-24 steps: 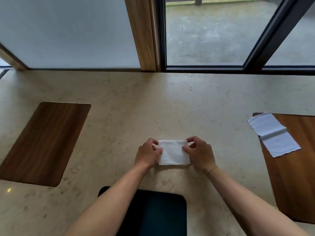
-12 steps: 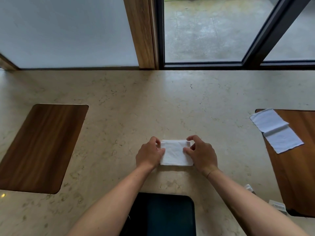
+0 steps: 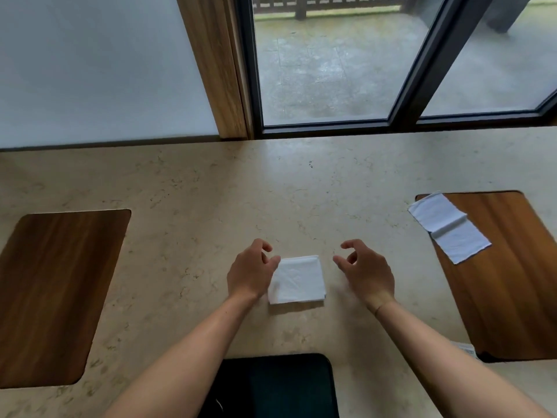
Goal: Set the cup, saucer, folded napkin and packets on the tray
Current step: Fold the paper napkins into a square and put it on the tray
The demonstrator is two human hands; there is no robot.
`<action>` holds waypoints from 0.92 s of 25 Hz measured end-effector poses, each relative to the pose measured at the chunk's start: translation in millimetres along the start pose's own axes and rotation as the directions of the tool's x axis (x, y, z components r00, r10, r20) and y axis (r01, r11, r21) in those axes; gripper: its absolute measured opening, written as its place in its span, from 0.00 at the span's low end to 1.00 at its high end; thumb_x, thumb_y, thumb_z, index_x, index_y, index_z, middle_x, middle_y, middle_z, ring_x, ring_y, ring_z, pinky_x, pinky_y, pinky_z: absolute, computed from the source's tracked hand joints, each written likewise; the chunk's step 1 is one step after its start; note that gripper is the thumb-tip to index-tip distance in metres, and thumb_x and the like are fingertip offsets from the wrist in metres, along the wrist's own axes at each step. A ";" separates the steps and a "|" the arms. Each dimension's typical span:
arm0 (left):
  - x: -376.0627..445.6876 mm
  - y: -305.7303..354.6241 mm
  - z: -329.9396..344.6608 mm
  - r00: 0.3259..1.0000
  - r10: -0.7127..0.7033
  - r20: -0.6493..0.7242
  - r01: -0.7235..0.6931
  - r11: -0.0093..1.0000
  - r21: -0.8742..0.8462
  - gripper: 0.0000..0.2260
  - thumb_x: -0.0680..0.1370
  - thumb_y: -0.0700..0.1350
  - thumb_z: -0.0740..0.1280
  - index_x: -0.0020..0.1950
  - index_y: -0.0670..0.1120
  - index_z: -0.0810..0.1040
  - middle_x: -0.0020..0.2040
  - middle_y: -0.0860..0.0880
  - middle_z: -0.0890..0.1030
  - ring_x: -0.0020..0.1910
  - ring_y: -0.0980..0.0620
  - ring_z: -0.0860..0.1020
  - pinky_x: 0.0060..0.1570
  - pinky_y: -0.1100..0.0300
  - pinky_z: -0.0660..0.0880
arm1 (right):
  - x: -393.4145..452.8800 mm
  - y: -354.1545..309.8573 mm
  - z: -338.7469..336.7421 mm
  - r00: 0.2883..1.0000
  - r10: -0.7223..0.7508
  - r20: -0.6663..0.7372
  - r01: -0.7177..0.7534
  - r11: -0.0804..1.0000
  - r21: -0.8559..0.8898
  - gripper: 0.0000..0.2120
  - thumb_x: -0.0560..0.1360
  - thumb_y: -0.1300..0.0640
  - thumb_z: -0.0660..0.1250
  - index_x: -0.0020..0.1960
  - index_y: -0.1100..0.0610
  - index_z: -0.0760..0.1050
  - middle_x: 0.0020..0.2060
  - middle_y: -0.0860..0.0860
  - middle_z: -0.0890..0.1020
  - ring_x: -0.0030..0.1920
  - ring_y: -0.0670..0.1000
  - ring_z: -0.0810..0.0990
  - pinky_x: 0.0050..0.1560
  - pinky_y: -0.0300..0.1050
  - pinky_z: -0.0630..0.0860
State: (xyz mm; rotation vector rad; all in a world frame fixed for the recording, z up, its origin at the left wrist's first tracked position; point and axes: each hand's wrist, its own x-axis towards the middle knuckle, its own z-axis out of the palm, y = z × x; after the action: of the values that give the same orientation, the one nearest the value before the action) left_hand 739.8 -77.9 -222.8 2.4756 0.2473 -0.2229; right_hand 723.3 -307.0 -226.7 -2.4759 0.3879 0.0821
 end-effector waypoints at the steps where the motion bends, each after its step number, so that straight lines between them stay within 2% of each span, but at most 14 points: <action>1: 1.1 9.3 1.6 1.000 0.023 -0.001 -0.023 1.000 -0.012 0.09 0.75 0.53 0.69 0.52 0.52 0.75 0.40 0.56 0.78 0.40 0.53 0.78 0.40 0.56 0.76 | 2.6 6.2 -11.3 1.000 0.025 -0.008 -0.025 1.000 0.005 0.12 0.73 0.45 0.68 0.55 0.46 0.75 0.36 0.42 0.77 0.39 0.49 0.78 0.40 0.46 0.76; 6: -4.2 69.9 29.9 0.985 0.169 0.021 -0.167 0.983 -0.081 0.08 0.75 0.54 0.69 0.51 0.54 0.79 0.42 0.59 0.80 0.40 0.57 0.78 0.41 0.57 0.76 | 21.1 54.4 -73.4 0.998 0.030 -0.052 -0.031 0.999 -0.020 0.12 0.76 0.47 0.66 0.58 0.50 0.76 0.47 0.49 0.82 0.44 0.49 0.79 0.43 0.44 0.75; 9: -7.7 111.9 60.9 0.977 0.214 0.017 -0.210 0.970 -0.122 0.07 0.74 0.53 0.70 0.50 0.54 0.80 0.43 0.58 0.81 0.39 0.56 0.77 0.43 0.56 0.76 | 38.1 93.9 -109.9 0.996 0.036 -0.087 -0.038 0.999 -0.020 0.11 0.77 0.49 0.66 0.57 0.51 0.77 0.49 0.51 0.83 0.44 0.49 0.78 0.42 0.42 0.72; 12: -12.8 154.3 95.9 0.971 0.238 0.003 -0.235 0.962 -0.136 0.09 0.73 0.52 0.72 0.51 0.52 0.82 0.45 0.56 0.82 0.44 0.54 0.77 0.45 0.54 0.77 | 56.6 132.9 -140.6 0.994 0.033 -0.108 -0.043 0.995 -0.091 0.10 0.76 0.51 0.65 0.57 0.50 0.78 0.50 0.51 0.82 0.46 0.51 0.79 0.43 0.45 0.74; 15: -14.4 191.3 130.0 0.969 0.246 -0.002 -0.245 0.964 -0.105 0.10 0.73 0.52 0.73 0.53 0.52 0.82 0.48 0.55 0.82 0.49 0.52 0.77 0.44 0.54 0.77 | 78.9 167.2 -161.3 0.993 -0.025 -0.116 0.008 0.990 -0.141 0.10 0.76 0.53 0.68 0.57 0.50 0.78 0.49 0.53 0.82 0.45 0.53 0.80 0.42 0.47 0.78; 19: -8.4 227.7 168.8 0.960 0.278 -0.016 -0.278 0.959 -0.061 0.12 0.72 0.52 0.74 0.54 0.51 0.83 0.50 0.52 0.83 0.51 0.50 0.77 0.49 0.50 0.77 | 110.2 198.9 -173.4 0.990 -0.116 -0.083 0.100 0.979 -0.176 0.15 0.74 0.57 0.71 0.60 0.53 0.78 0.50 0.55 0.81 0.46 0.53 0.80 0.42 0.44 0.77; 23: -0.3 252.2 200.9 0.959 0.281 -0.048 -0.281 0.960 0.006 0.14 0.72 0.55 0.73 0.55 0.52 0.82 0.52 0.53 0.82 0.53 0.51 0.75 0.51 0.56 0.70 | 135.6 217.2 -172.9 0.990 -0.140 -0.028 0.131 0.968 -0.216 0.18 0.74 0.56 0.70 0.64 0.50 0.77 0.55 0.52 0.78 0.52 0.52 0.76 0.44 0.42 0.74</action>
State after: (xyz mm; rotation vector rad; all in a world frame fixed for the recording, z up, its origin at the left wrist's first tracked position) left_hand 777.5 -397.9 -234.5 2.4819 -0.0860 -0.0421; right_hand 782.9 -610.1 -233.3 -2.7130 0.2364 0.0148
